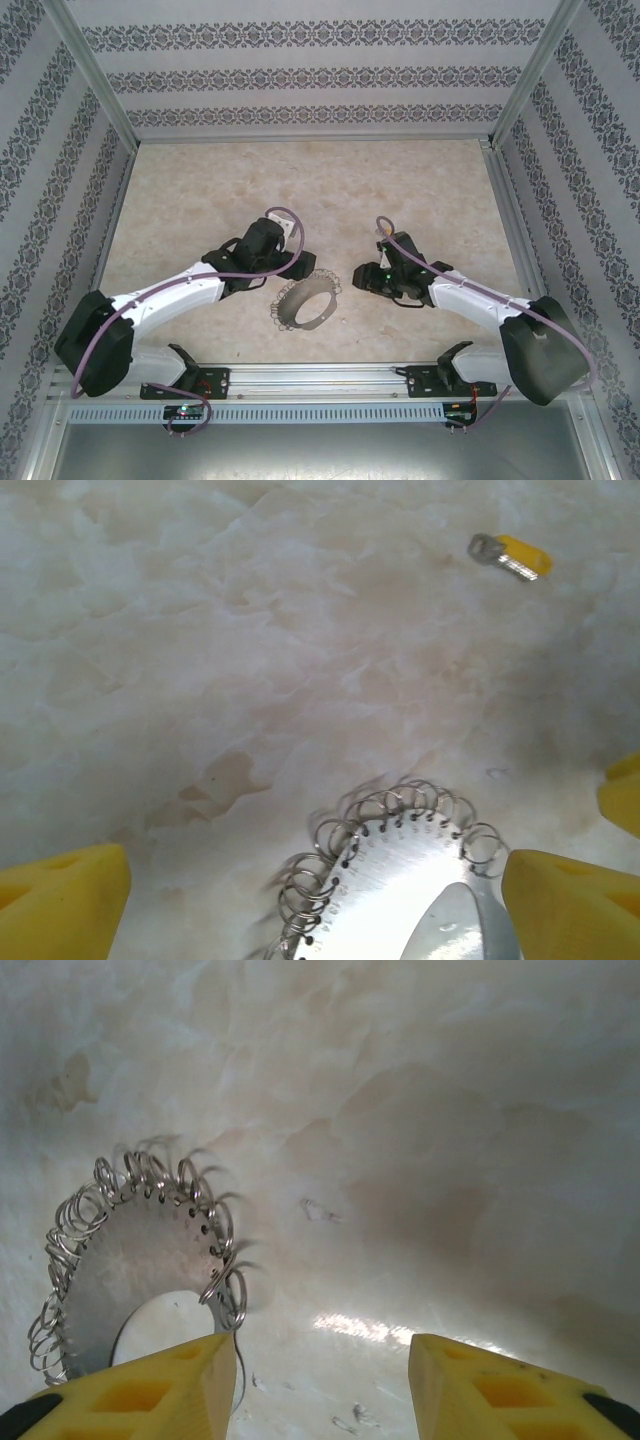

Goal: Put the keys on the keyring

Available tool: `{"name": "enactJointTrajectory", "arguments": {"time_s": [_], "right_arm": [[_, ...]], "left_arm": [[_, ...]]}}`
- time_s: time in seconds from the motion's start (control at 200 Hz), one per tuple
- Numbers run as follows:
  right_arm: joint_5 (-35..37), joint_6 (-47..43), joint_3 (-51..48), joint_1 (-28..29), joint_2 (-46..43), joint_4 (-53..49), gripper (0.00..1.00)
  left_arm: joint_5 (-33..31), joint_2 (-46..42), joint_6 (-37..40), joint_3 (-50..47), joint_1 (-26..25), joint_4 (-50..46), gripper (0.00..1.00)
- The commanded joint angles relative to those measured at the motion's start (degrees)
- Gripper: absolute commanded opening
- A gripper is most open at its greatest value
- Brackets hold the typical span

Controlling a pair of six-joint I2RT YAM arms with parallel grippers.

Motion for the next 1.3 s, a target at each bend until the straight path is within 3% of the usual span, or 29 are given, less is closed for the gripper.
{"name": "enactJointTrajectory", "arguments": {"time_s": [0.0,0.24,0.475,1.294], "right_arm": [[0.78,2.97,0.73,3.03,1.99,2.34,0.45],[3.36,2.04,4.10,6.12,6.97,3.13,0.36],[4.12,0.97,6.64,6.33,9.46,3.58,0.35],[-1.45,0.28,18.28,8.74,23.21,5.54,0.20]], "left_arm": [[-4.71,1.60,-0.25,2.40,-0.68,2.23,0.97],[-7.31,3.55,2.14,4.73,-0.59,2.41,0.99],[-9.01,2.82,2.58,3.90,-0.34,2.68,0.99],[-8.07,-0.60,1.51,2.23,2.92,4.64,1.00]]}}
